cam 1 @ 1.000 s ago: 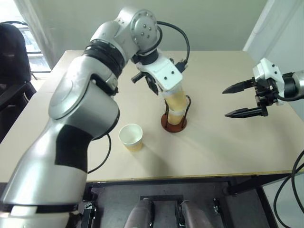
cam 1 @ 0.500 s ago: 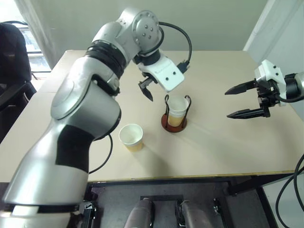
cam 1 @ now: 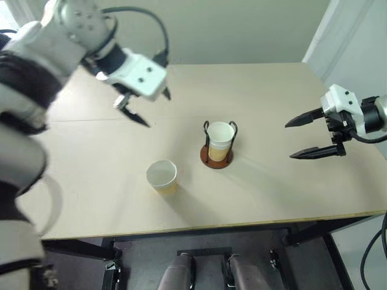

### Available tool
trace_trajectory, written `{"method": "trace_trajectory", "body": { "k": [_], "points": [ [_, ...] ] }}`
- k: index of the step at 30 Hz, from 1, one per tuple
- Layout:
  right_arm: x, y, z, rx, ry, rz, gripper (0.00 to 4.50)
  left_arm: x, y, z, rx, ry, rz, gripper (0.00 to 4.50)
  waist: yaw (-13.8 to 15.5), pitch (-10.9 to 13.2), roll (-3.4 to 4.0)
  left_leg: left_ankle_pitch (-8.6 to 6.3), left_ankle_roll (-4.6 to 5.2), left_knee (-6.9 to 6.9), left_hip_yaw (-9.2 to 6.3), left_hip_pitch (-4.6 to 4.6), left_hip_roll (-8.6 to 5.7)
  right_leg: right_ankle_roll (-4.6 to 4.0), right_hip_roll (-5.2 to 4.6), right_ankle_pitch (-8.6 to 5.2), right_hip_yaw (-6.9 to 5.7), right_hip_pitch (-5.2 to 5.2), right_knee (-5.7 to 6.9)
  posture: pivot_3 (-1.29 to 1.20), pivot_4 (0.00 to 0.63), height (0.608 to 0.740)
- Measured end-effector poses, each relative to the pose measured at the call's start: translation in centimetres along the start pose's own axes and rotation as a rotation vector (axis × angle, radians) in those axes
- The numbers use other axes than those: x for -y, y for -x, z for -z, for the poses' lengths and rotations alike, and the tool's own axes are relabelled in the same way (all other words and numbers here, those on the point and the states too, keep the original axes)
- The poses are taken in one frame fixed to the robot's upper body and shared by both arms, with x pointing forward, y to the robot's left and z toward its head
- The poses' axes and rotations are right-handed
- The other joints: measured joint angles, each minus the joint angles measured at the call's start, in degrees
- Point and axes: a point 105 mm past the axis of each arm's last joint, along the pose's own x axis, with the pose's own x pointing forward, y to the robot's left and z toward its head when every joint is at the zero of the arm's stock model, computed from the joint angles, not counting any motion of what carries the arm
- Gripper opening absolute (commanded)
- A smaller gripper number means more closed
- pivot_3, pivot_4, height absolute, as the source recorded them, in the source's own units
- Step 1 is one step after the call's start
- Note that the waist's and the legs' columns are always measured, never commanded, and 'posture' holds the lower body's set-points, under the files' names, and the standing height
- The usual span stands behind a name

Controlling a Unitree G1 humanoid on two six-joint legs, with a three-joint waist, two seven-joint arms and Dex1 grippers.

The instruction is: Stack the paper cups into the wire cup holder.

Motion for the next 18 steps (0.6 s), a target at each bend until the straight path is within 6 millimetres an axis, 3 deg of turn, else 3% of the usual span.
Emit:
{"method": "trace_trajectory", "body": {
  "k": [3, 7, 18],
  "points": [
    [0.3, -0.4, -0.9, 0.016, 0.041, -0.008, 4.44, 2.0, -0.9, -0.7, 0.014, -0.014, 0.102, 4.49, 0.6, 0.0, 0.0, 0.02, 0.04, 0.17, -0.08, 0.04, -0.07, -0.49, -0.02, -0.32, -0.01, 0.14, 0.01, 0.0, 0.15, 0.74],
    [0.7, -0.5, -0.9, 0.015, 0.046, -0.01, 4.44, 3.9, -1.6, -0.7, -0.003, -0.032, 0.188, 4.49, 0.7, 0.0, 0.0, 0.07, 0.06, 0.34, -0.11, 0.06, -0.07, -0.5, -0.05, -0.34, 0.01, 0.23, 0.02, 0.0, 0.15, 0.74],
    [1.0, -0.8, -0.7, 0.005, 0.041, -0.026, 4.44, 5.1, -2.8, -0.4, -0.061, -0.13, 0.28, 4.49, -0.1, 0.0, 0.03, 0.14, -0.05, 0.15, -0.13, 0.11, -0.09, -0.54, 0.0, -0.35, -0.01, 0.19, 0.0, 0.0, 0.15, 0.74]
  ]
}}
